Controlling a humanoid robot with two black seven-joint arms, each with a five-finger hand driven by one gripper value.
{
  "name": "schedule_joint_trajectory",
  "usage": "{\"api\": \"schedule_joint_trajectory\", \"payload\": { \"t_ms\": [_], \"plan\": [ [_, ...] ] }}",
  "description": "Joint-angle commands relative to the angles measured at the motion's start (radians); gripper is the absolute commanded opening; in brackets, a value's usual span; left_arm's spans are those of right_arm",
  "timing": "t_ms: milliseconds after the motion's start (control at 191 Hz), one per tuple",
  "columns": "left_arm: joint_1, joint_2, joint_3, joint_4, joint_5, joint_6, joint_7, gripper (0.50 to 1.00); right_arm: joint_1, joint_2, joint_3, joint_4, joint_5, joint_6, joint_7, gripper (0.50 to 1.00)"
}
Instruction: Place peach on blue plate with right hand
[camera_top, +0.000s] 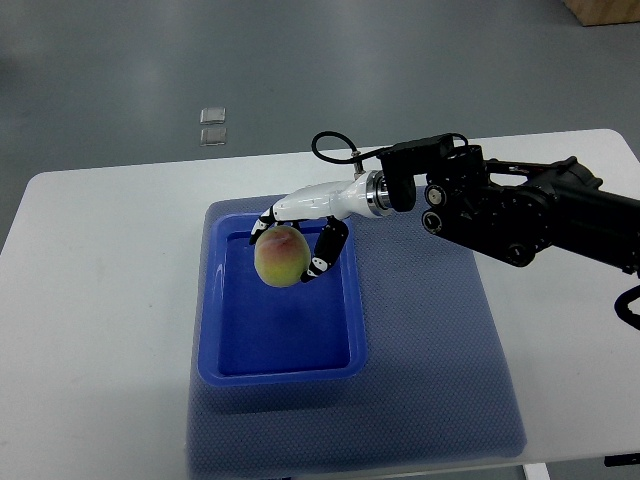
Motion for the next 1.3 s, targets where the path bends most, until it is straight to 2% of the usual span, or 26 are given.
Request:
{"api": "schedule_joint_trajectory", "payload": {
  "t_ms": [0, 147, 157, 230, 304, 356, 361, 366, 429, 518, 728, 812, 963, 1031, 1157, 1293],
  "plan": [
    [0.004, 0.000, 0.000, -0.002, 0.000, -0.001, 0.000, 1.000, -0.005, 0.051, -0.037, -0.041, -0.002, -0.001, -0.001, 0.648],
    [0.004, 0.000, 0.000, -0.002, 0.000, -0.005, 0.000, 1.000, -0.018, 0.073, -0.062, -0.054, -0.002, -0.009, -0.001, 0.654],
    [0.004, 0.000, 0.000, -0.002, 0.000, -0.007, 0.000, 1.000, -0.035, 0.085, -0.071, -0.057, -0.002, -0.012, -0.001, 0.672],
    [0.005, 0.000, 0.000, -0.002, 0.000, -0.009, 0.000, 1.000, -0.039, 0.088, -0.070, -0.059, -0.003, -0.015, -0.001, 0.686],
    [0.008, 0.000, 0.000, -0.003, 0.000, -0.010, 0.000, 1.000, -0.041, 0.088, -0.068, -0.056, 0.000, -0.018, -0.001, 0.739],
    [0.008, 0.000, 0.000, -0.003, 0.000, -0.010, 0.000, 1.000, -0.041, 0.088, -0.068, -0.056, 0.000, -0.018, -0.001, 0.740],
    [0.008, 0.000, 0.000, -0.003, 0.000, -0.010, 0.000, 1.000, -0.044, 0.088, -0.068, -0.056, 0.001, -0.018, 0.000, 0.768],
    [0.008, 0.000, 0.000, -0.003, 0.000, -0.010, 0.000, 1.000, -0.044, 0.088, -0.066, -0.056, 0.001, -0.018, 0.000, 0.774],
    [0.007, 0.000, 0.000, -0.003, 0.000, -0.010, 0.000, 1.000, -0.050, 0.088, -0.065, -0.056, 0.001, -0.020, 0.002, 0.809],
    [0.007, 0.000, 0.000, -0.003, 0.000, -0.012, 0.000, 1.000, -0.053, 0.087, -0.059, -0.054, 0.006, -0.020, 0.002, 0.901],
    [0.007, 0.000, -0.002, -0.003, -0.002, -0.013, 0.000, 1.000, -0.048, 0.071, -0.054, -0.050, 0.020, -0.017, 0.009, 0.921],
    [0.007, 0.000, -0.002, -0.003, 0.000, -0.013, 0.000, 1.000, -0.041, 0.039, 0.019, -0.047, 0.104, 0.014, 0.011, 0.928],
    [0.007, 0.000, -0.002, -0.005, 0.000, -0.013, 0.000, 1.000, -0.048, -0.045, 0.154, -0.051, 0.315, 0.187, 0.003, 0.930],
    [0.007, 0.000, -0.002, -0.006, 0.000, -0.013, 0.000, 1.000, -0.061, -0.079, 0.213, -0.057, 0.421, 0.230, 0.000, 0.930],
    [0.007, 0.000, 0.000, -0.011, 0.000, -0.013, 0.000, 1.000, -0.136, -0.128, 0.286, -0.083, 0.606, 0.239, -0.001, 0.930],
    [0.007, 0.000, 0.002, -0.012, 0.000, -0.013, 0.000, 1.000, -0.196, -0.156, 0.326, -0.186, 0.794, 0.239, -0.003, 0.930]
  ]
}}
